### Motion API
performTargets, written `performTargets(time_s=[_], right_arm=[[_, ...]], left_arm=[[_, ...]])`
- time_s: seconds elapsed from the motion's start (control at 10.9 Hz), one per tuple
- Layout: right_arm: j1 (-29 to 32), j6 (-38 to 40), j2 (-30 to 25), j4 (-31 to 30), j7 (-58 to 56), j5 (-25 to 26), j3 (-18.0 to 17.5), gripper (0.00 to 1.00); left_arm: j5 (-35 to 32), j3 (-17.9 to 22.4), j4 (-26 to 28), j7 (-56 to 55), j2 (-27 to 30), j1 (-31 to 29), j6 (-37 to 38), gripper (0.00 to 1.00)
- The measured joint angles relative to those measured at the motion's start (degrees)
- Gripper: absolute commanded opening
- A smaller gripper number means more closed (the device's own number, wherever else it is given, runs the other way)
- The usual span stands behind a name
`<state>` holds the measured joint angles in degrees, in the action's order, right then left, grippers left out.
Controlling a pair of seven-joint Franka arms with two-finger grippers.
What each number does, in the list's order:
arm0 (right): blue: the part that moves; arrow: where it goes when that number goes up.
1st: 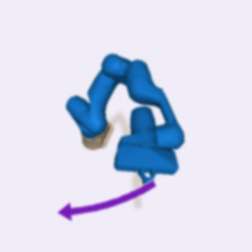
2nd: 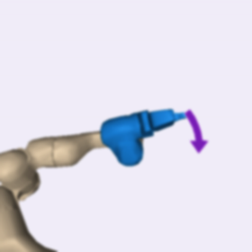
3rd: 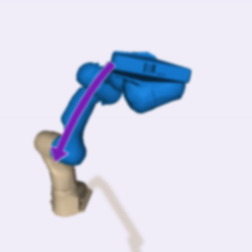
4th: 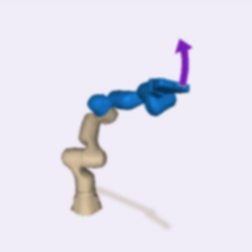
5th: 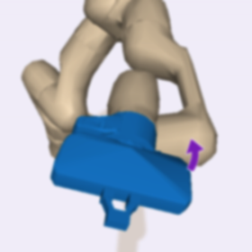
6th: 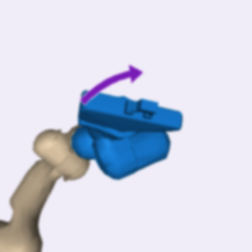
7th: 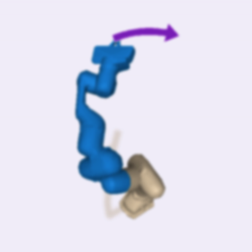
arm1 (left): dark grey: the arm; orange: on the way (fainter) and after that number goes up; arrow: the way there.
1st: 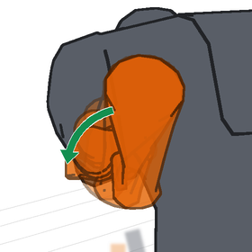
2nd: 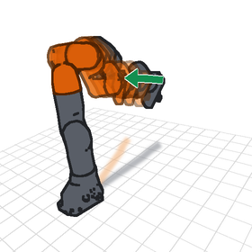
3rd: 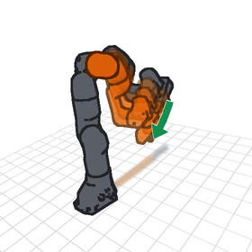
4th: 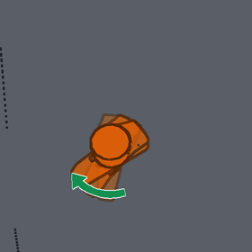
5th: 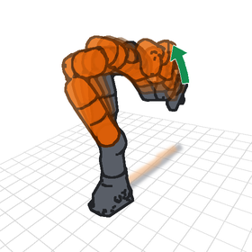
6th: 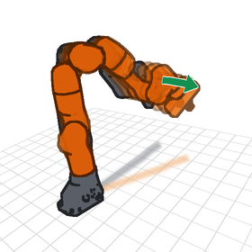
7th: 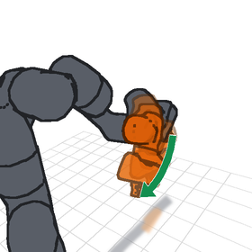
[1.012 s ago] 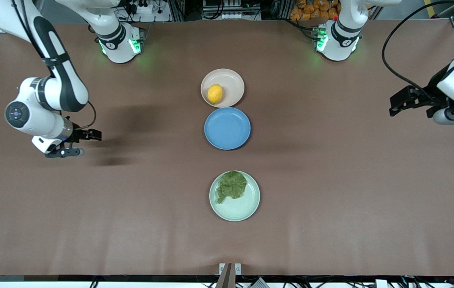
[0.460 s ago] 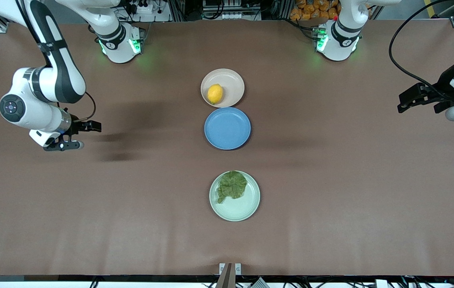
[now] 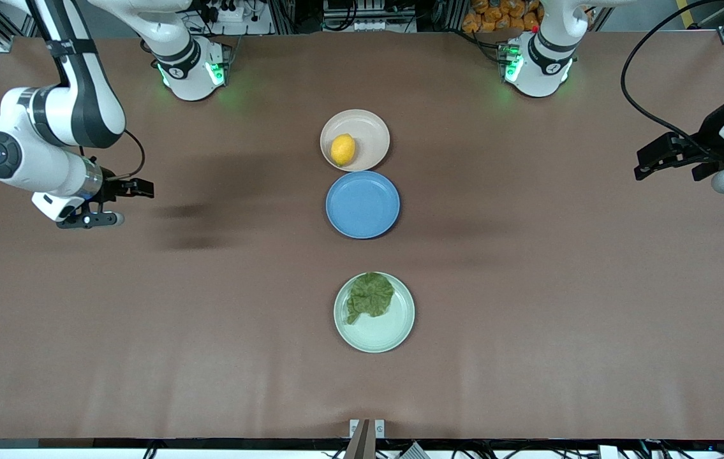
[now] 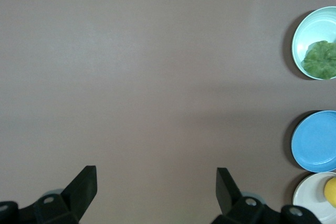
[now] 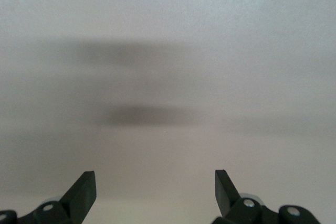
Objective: Place lemon and lettuce in plates
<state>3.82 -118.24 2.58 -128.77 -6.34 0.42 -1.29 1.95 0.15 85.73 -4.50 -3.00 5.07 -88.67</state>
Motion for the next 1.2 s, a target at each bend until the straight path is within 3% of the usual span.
performTargets(time_s=[0.28,0.83,1.2], right_arm=[[-0.05,-0.25,-0.76,3.97,0.27,-0.01,-0.01,1.0],[-3.41,16.68,-1.69,24.17,3.69,-0.09,-0.44,1.0],[-3.36,21.19,-2.38,33.03,3.75,-0.09,-0.05,1.0]], left_arm=[[-1.25,-1.36,0.0,0.0,0.0,-0.9,-0.04,1.0],[-2.89,-3.25,0.0,0.0,0.07,-0.98,-1.36,1.0],[-2.93,-3.32,0.0,0.0,0.39,-1.01,-1.57,1.0]])
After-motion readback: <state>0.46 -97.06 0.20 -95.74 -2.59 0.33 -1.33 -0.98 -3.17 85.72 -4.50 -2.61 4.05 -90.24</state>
